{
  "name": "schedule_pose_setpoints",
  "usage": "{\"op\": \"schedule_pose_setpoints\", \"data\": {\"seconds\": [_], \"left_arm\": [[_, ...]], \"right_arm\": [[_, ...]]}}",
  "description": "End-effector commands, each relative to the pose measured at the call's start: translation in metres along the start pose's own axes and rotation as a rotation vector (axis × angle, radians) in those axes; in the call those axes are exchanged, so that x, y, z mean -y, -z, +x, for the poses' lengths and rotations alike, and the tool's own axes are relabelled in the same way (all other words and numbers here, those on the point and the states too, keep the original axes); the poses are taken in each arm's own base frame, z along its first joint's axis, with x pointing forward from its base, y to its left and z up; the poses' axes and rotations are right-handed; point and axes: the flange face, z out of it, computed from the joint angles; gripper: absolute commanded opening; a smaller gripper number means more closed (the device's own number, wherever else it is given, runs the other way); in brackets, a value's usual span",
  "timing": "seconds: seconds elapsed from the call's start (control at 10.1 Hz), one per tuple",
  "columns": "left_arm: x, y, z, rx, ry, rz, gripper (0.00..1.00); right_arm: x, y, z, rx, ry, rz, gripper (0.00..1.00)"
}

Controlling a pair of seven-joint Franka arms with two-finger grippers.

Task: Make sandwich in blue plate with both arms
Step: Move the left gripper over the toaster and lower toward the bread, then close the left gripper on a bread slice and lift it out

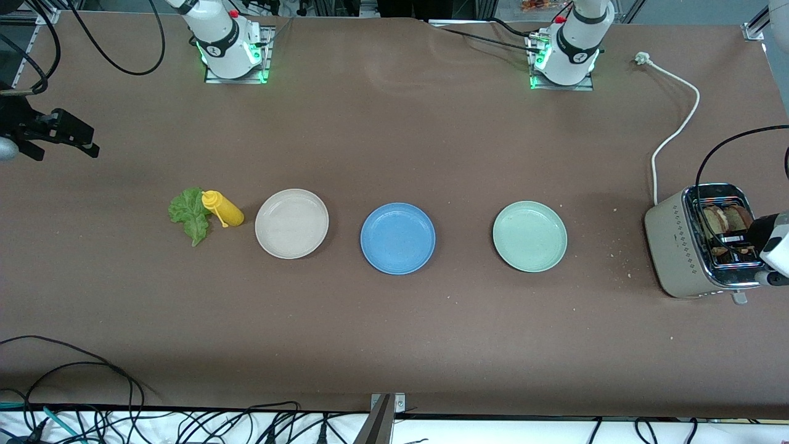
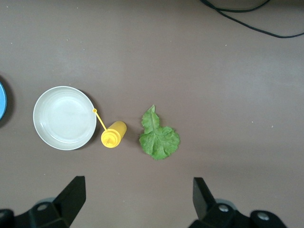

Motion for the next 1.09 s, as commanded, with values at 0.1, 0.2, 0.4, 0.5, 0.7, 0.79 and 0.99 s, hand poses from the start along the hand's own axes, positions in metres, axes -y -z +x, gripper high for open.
{"op": "schedule_pose_setpoints", "data": {"seconds": [0.1,0.2,0.4,0.5,0.7,0.79,0.99], "left_arm": [[0.002,0.026,-0.001,-0.002,-0.012,0.012,0.00],[0.002,0.044,-0.004,0.016,-0.010,0.009,0.00],[0.007,0.077,-0.006,-0.006,-0.002,0.011,0.00],[0.006,0.094,-0.010,-0.027,-0.001,0.016,0.00],[0.006,0.129,-0.023,-0.080,0.004,0.014,0.00],[0.002,0.138,-0.029,-0.075,0.007,0.010,0.00],[-0.016,0.141,-0.036,-0.038,0.111,-0.085,0.00]], "right_arm": [[0.000,0.006,0.002,-0.003,-0.009,0.006,1.00],[0.000,0.006,0.002,-0.003,-0.009,0.006,1.00],[0.000,0.006,0.002,-0.003,-0.009,0.006,1.00],[-0.001,0.006,0.001,-0.003,-0.011,0.006,1.00],[-0.001,0.006,0.001,-0.003,-0.011,0.006,1.00],[-0.001,0.006,0.001,-0.003,-0.011,0.006,1.00],[-0.001,0.006,0.001,-0.003,-0.011,0.006,1.00]]}}
